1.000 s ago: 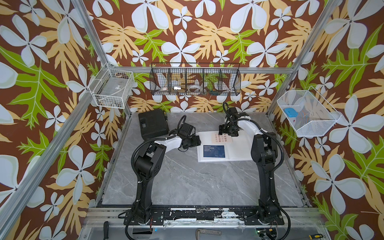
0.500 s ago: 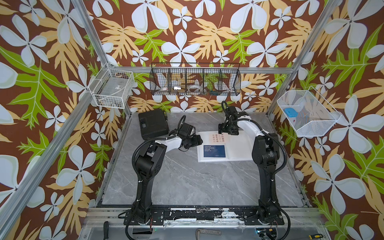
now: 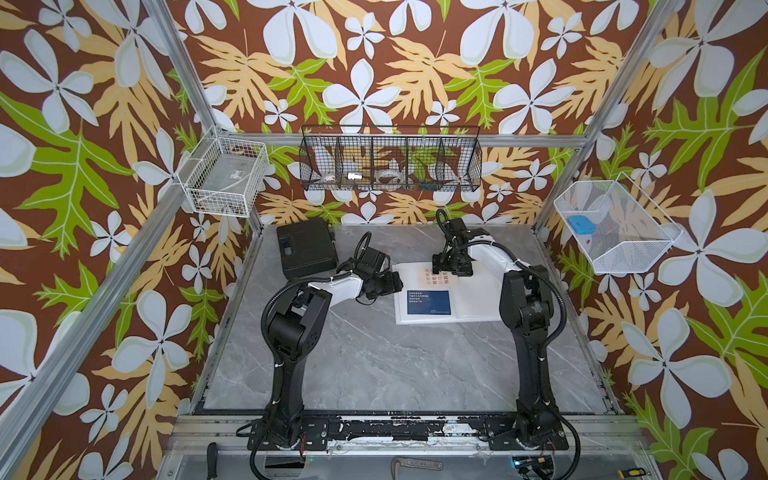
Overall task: Place the photos into the photo albums
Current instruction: Insert the photo into the photo album.
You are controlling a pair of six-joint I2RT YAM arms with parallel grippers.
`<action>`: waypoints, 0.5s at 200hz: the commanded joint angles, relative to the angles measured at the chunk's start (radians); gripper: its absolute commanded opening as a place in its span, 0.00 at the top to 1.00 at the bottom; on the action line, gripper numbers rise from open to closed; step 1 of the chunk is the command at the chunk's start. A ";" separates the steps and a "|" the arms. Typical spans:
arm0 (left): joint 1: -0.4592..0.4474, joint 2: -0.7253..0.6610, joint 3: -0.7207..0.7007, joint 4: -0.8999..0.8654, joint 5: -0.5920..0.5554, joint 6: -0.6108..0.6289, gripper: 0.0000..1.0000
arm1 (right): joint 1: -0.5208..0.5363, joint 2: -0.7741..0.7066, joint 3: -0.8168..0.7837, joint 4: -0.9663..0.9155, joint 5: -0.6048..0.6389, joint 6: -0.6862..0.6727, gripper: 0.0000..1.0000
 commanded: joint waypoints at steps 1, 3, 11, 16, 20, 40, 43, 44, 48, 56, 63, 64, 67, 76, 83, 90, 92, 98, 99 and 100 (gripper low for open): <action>0.002 -0.005 0.003 -0.026 -0.014 0.014 0.18 | 0.014 0.001 0.001 0.020 -0.032 0.003 0.07; 0.001 -0.004 0.003 -0.026 -0.014 0.015 0.18 | 0.015 0.001 0.002 0.021 -0.035 0.003 0.07; 0.002 -0.004 0.005 -0.028 -0.015 0.016 0.18 | 0.018 0.002 0.005 0.025 -0.048 0.004 0.07; 0.002 -0.003 0.007 -0.031 -0.014 0.017 0.18 | 0.021 0.003 0.008 0.027 -0.054 0.003 0.07; 0.002 -0.002 0.009 -0.031 -0.013 0.017 0.18 | 0.023 0.003 0.011 0.025 -0.057 0.003 0.07; 0.002 0.003 0.014 -0.033 -0.010 0.016 0.18 | 0.028 -0.002 0.007 0.039 -0.092 0.006 0.07; 0.002 0.004 0.014 -0.034 -0.009 0.017 0.18 | 0.028 0.000 0.006 0.041 -0.099 0.008 0.07; 0.002 0.005 0.014 -0.034 -0.009 0.016 0.18 | 0.028 0.000 0.007 0.042 -0.102 0.008 0.07; 0.002 0.006 0.015 -0.035 -0.008 0.015 0.18 | 0.028 0.004 0.010 0.041 -0.111 0.010 0.07; 0.002 0.008 0.016 -0.035 -0.005 0.015 0.18 | 0.028 0.012 0.017 0.036 -0.128 0.010 0.07; 0.002 0.010 0.017 -0.035 -0.001 0.015 0.18 | 0.028 0.021 0.025 0.030 -0.137 0.011 0.07; 0.002 0.009 0.017 -0.035 -0.001 0.015 0.18 | 0.028 0.022 0.024 0.030 -0.137 0.011 0.07; 0.001 0.011 0.018 -0.035 0.001 0.016 0.18 | 0.029 0.023 0.026 0.029 -0.140 0.011 0.07; 0.002 0.013 0.020 -0.036 0.004 0.016 0.18 | 0.030 0.026 0.019 0.036 -0.148 0.012 0.07; 0.002 0.014 0.020 -0.036 0.007 0.015 0.18 | 0.030 0.028 0.015 0.042 -0.161 0.016 0.07; 0.002 0.015 0.021 -0.036 0.007 0.016 0.18 | 0.030 0.033 0.017 0.042 -0.171 0.020 0.07; 0.002 0.015 0.022 -0.036 0.008 0.016 0.18 | 0.028 0.034 0.017 0.043 -0.175 0.020 0.07; 0.002 0.016 0.024 -0.035 0.009 0.015 0.18 | 0.031 0.037 0.016 0.046 -0.186 0.021 0.07; 0.002 0.016 0.023 -0.035 0.009 0.016 0.18 | 0.031 0.038 0.016 0.047 -0.190 0.022 0.07; 0.001 0.016 0.023 -0.036 0.009 0.014 0.18 | 0.031 0.038 0.016 0.047 -0.190 0.022 0.07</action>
